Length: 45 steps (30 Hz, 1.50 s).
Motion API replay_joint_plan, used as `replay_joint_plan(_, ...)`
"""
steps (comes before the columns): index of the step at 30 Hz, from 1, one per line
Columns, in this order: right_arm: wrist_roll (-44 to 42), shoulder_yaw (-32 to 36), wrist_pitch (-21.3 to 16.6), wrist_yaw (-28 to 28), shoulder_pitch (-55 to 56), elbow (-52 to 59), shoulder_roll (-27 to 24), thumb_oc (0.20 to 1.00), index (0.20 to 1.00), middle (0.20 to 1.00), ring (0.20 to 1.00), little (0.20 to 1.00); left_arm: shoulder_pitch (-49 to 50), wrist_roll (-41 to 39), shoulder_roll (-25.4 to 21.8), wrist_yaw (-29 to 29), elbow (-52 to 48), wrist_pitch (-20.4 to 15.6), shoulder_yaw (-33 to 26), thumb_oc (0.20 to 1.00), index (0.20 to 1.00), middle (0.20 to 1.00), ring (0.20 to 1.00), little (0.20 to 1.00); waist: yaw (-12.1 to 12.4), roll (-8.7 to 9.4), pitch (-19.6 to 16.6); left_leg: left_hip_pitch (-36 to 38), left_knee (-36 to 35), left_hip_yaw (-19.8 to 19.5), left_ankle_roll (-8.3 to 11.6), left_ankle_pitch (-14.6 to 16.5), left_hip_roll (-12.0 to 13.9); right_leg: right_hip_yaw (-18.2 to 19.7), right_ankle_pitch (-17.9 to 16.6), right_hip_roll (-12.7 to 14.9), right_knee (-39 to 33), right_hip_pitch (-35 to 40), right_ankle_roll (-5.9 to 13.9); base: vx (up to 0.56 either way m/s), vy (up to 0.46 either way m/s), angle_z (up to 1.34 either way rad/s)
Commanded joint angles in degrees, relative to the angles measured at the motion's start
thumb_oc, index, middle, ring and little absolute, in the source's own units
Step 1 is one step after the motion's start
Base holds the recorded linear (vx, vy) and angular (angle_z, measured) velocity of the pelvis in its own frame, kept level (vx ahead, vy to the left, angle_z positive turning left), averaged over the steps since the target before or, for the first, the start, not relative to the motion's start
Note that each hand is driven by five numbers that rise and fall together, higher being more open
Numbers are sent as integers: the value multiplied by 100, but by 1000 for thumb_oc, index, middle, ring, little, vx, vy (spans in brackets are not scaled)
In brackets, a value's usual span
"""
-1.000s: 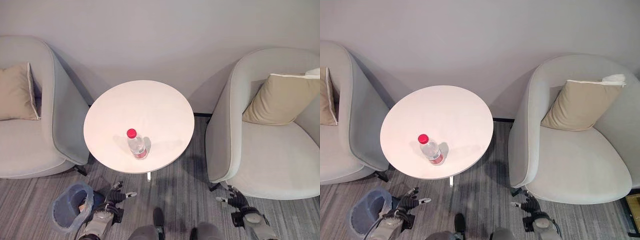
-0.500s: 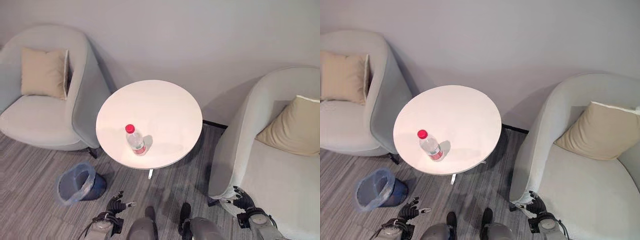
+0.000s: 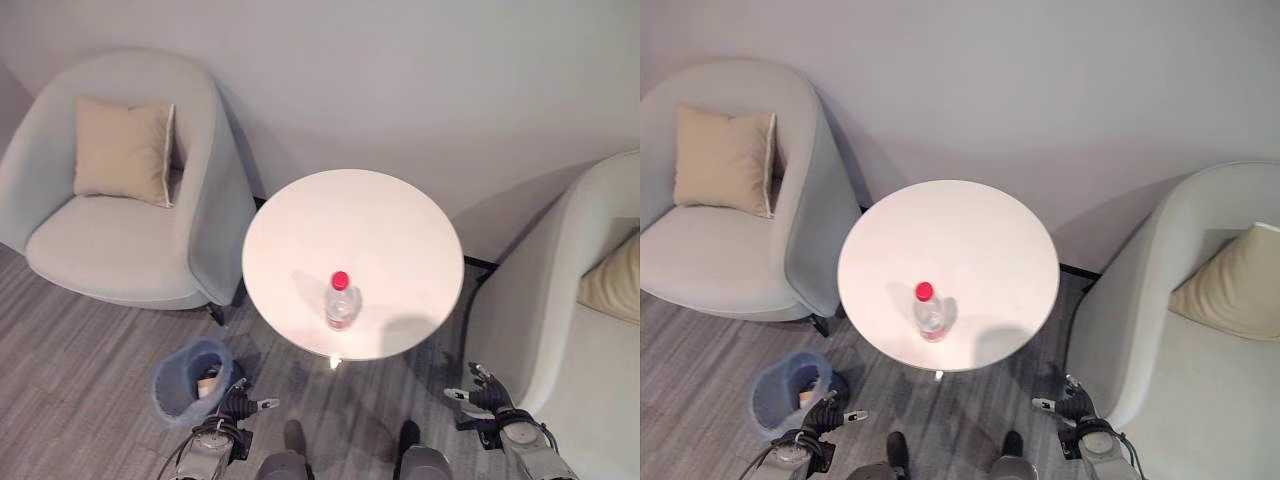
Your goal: Gather garbage on tea table into small bin, then transfer packed bag to large trash can.
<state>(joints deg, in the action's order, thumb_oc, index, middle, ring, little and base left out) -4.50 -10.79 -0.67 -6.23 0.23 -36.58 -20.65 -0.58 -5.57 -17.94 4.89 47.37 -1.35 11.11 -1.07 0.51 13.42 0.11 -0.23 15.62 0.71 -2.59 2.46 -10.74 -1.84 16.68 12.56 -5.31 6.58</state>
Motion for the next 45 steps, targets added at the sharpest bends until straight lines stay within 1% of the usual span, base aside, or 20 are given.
replay_joint_plan(1, 125, -34, -208, -189, -269, 472, -222, 1000, 1000, 1000, 1000, 1000, 40, 157, -223, 183, -162, -132, -68, 1000, 1000, 1000, 1000, 1000, 14, -78, -74, -249, 455, -263, 133, 530, 247, 265, 832, -553, 574, 118, 61, 59, 130, -15)
replay_joint_plan(2, 227, 1, -273, -214, -217, 825, -296, 1000, 1000, 1000, 1000, 1000, 60, 117, -238, 235, -227, -166, -171, 1000, 1000, 1000, 1000, 1000, -82, -72, -45, -104, 361, -286, 96, 540, 139, 503, 869, -852, 555, -21, 46, 36, 71, -13)
replay_joint_plan(3, 227, 1, -271, -214, -217, 827, -296, 1000, 1000, 1000, 1000, 1000, 59, 117, -237, 235, -228, -166, -171, 1000, 1000, 1000, 1000, 1000, -76, -80, -58, -119, 357, -281, 98, 529, 150, 506, 846, -865, 535, -32, 42, 59, 75, -13)
replay_joint_plan(4, 344, 30, -311, -238, -139, 1116, -387, 1000, 1000, 1000, 1000, 1000, 62, 76, -247, 241, -175, -189, -209, 1000, 1000, 1000, 1000, 1000, -128, -40, -66, -115, 344, -319, 81, 518, 59, 563, 909, -1097, 216, 29, -40, 0, 0, 0)
replay_joint_plan(6, 533, 74, -365, -200, -16, 1559, -503, 1000, 1000, 1000, 1000, 1000, 121, 109, -228, 235, -196, -197, -267, 1000, 1000, 1000, 1000, 1000, -127, 0, -89, -81, 311, -327, 84, 522, 21, 474, 914, -1126, -6, 138, -79, 18, -16, 16)
replay_joint_plan(7, 536, 77, -360, -198, -6, 1569, -504, 1000, 1000, 1000, 1000, 1000, 125, 109, -227, 235, -197, -197, -265, 1000, 1000, 1000, 1000, 1000, -132, -3, -87, -74, 309, -334, 84, 521, 21, 466, 909, -1127, -21, 154, -79, 22, -69, 16)
replay_joint_plan(8, 694, 65, -405, -70, 100, 1951, -644, 1000, 1000, 1000, 1000, 1000, 174, 162, -188, 209, -191, -207, -292, 1000, 1000, 1000, 1000, 1000, -149, 50, -146, -58, 267, -350, 100, 500, 4, 606, 916, -1244, -302, 301, -122, 26, -66, 12)
replay_joint_plan(10, 778, 30, -450, 85, 144, 2363, -830, 1000, 1000, 1000, 1000, 1000, 244, 206, -146, 200, -179, -197, -313, 1000, 1000, 1000, 1000, 1000, -126, 63, -208, -3, 183, -307, 134, 469, 18, 516, 856, -1252, -586, 459, -136, 30, -80, 3)
replay_joint_plan(12, 797, -88, -513, 364, 134, 2880, -1067, 1000, 1000, 1000, 1000, 1000, 283, 274, -91, 105, -159, -172, -273, 1000, 1000, 1000, 1000, 1000, -113, 79, -292, 74, 5, -315, 190, 352, 58, 482, 794, -1291, -868, 613, -153, 24, -73, -9)
replay_joint_plan(18, 677, -298, -653, 608, 41, 3316, -1193, 1000, 1000, 1000, 1000, 1000, 300, 407, 0, 92, -31, -174, -185, 1000, 1000, 1000, 1000, 1000, -102, 30, -345, 205, -285, -358, 277, 165, 93, 307, 745, -1310, -1194, 866, -160, 0, -25, 10)
replay_joint_plan(26, 813, -811, -688, 554, -399, 2944, -1000, 1000, 1000, 1000, 1000, 1000, 396, 440, 31, 118, 15, -182, -130, 1000, 1000, 1000, 1000, 1000, 11, -69, -341, 323, -380, -452, 305, 129, 69, 157, 792, -1295, -1261, 1036, -172, 19, -5, 15)
replay_joint_plan(27, 804, -996, -675, 521, -599, 2754, -894, 1000, 1000, 1000, 1000, 1000, 424, 421, 31, 133, 19, -191, -113, 1000, 1000, 1000, 1000, 1000, 63, -107, -316, 334, -388, -473, 300, 134, 55, 123, 814, -1281, -1238, 1043, -173, 22, 16, 20)
replay_joint_plan(31, 787, -1203, -618, 489, -847, 2532, -786, 1000, 1000, 1000, 1000, 1000, 439, 378, 13, 147, -14, -192, -88, 1000, 1000, 1000, 1000, 1000, 138, -153, -241, 291, -358, -533, 289, 135, 42, 76, 848, -1256, -1136, 980, -179, -10, 16, 11)
replay_joint_plan(33, 800, -1401, -561, 445, -1086, 2302, -672, 1000, 1000, 1000, 1000, 1000, 430, 341, -3, 167, -54, -200, -33, 1000, 1000, 1000, 1000, 1000, 235, -214, -84, 168, -273, -608, 268, 139, 18, 28, 877, -1223, -993, 844, -193, -72, 19, 12)
replay_joint_plan(39, 769, -1646, -479, 277, -1492, 1763, -377, 1000, 1000, 1000, 1000, 1000, 420, 197, -13, 183, -165, -231, 71, 1000, 1000, 1000, 1000, 1000, 386, -353, 100, -113, -144, -749, 257, 109, -28, -46, 853, -1158, -913, 616, -196, -43, 19, 20)
replay_joint_plan(40, 714, -1699, -453, 188, -1686, 1514, -234, 856, 856, 856, 856, 856, 386, 120, -20, 197, -204, -245, 97, 1000, 1000, 1000, 1000, 1000, 440, -424, 164, -234, -102, -799, 253, 84, -39, -66, 836, -1142, -889, 510, -199, -84, 42, 16)
replay_joint_plan(41, 661, -1716, -437, 136, -1775, 1380, -161, 357, 357, 357, 357, 357, 362, 67, -20, 207, -228, -251, 129, 1000, 1000, 1000, 1000, 1000, 474, -456, 202, -295, -81, -820, 251, 66, -41, -79, 830, -1138, -887, 474, -202, -67, 43, 9)
replay_joint_plan(42, 600, -1698, -435, 107, -1831, 1281, -116, 200, 200, 200, 200, 200, 352, 31, -16, 209, -245, -253, 146, 1000, 1000, 1000, 1000, 1000, 497, -479, 214, -335, -72, -842, 249, 57, -49, -89, 823, -1133, -883, 442, -204, -38, 29, 9)
replay_joint_plan(45, 498, -1662, -435, 41, -1903, 1167, -56, 200, 200, 200, 200, 200, 315, -12, -10, 223, -256, -266, 174, 1000, 1000, 1000, 1000, 1000, 532, -513, 229, -388, -68, -875, 247, 44, -63, -106, 811, -1124, -902, 417, -201, -10, 18, 14)
